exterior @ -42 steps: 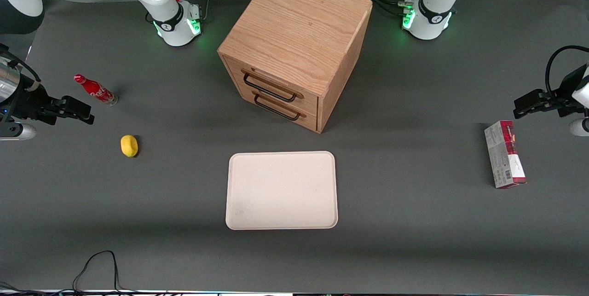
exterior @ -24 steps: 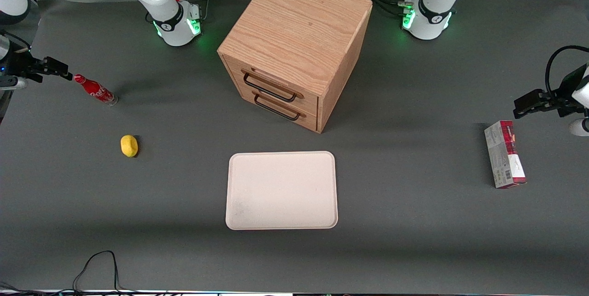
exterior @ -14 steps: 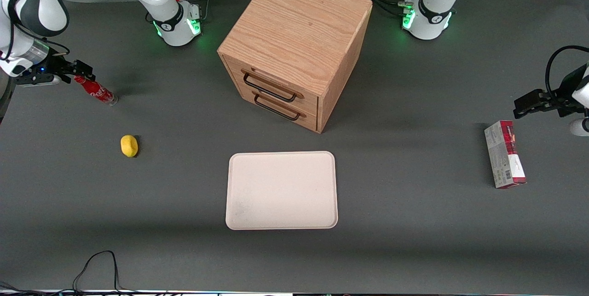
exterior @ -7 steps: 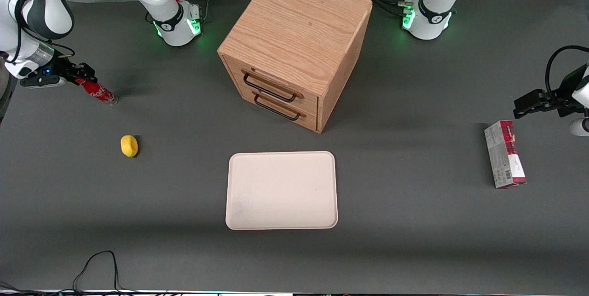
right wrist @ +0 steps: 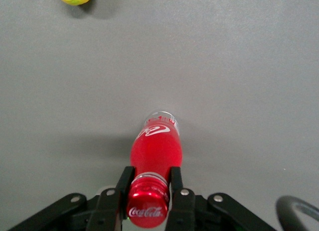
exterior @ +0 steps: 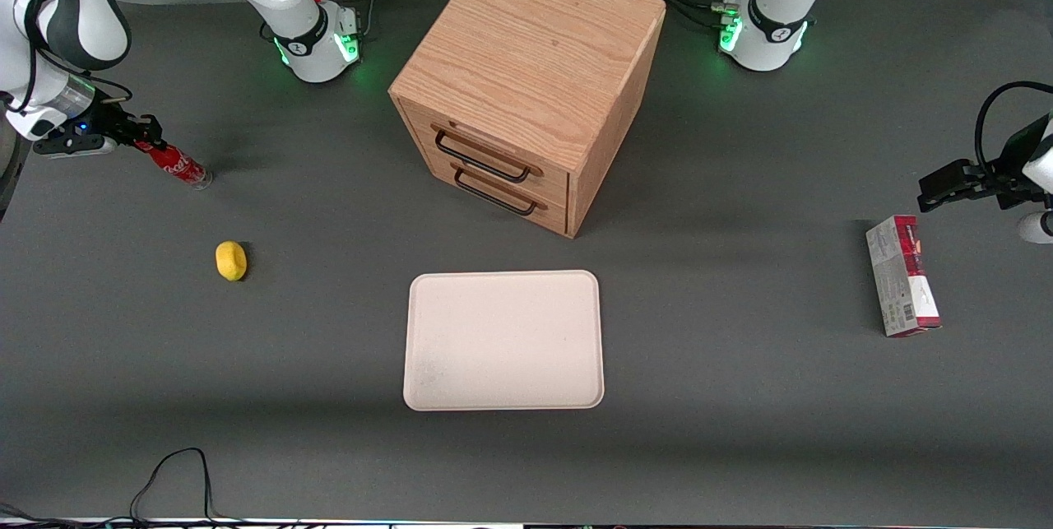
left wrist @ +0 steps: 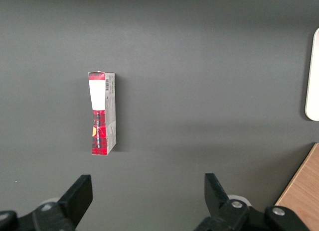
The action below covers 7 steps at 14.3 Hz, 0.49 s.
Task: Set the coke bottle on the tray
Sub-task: 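Close the right gripper around the bottle's cap end, then lift the bottle and carry it over the cream tray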
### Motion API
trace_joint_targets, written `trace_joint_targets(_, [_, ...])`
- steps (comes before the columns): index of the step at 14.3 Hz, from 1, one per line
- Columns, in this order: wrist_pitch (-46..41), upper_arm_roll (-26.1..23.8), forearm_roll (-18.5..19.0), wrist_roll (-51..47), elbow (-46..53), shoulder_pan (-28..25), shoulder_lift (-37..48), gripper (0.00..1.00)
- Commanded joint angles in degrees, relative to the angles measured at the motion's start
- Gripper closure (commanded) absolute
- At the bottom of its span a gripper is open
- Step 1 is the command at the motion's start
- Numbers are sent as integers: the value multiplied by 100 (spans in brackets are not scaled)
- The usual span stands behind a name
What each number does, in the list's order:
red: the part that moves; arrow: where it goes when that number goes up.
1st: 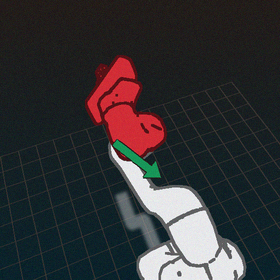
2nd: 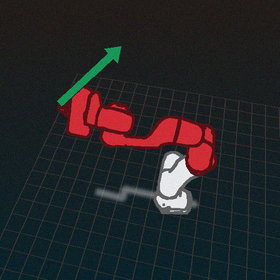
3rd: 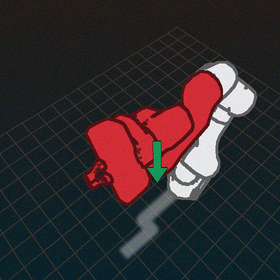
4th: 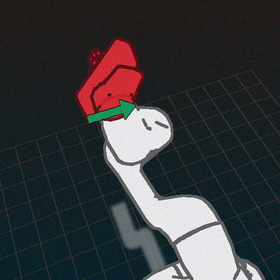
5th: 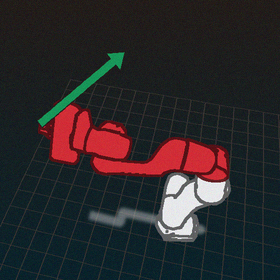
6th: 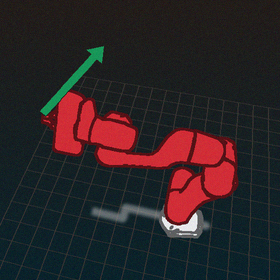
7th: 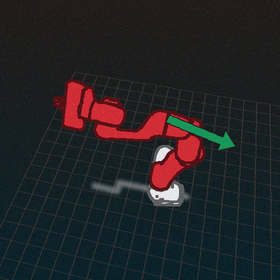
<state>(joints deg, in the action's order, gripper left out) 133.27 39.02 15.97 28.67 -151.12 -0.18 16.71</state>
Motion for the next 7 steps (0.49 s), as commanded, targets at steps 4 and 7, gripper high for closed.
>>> trace_joint_targets(4, [-1635,-1490,-522,-784,1442,-114,-167,100])
trace_joint_targets(7, [-2793,-2229,-1138,-820,3011,-114,-912,100])
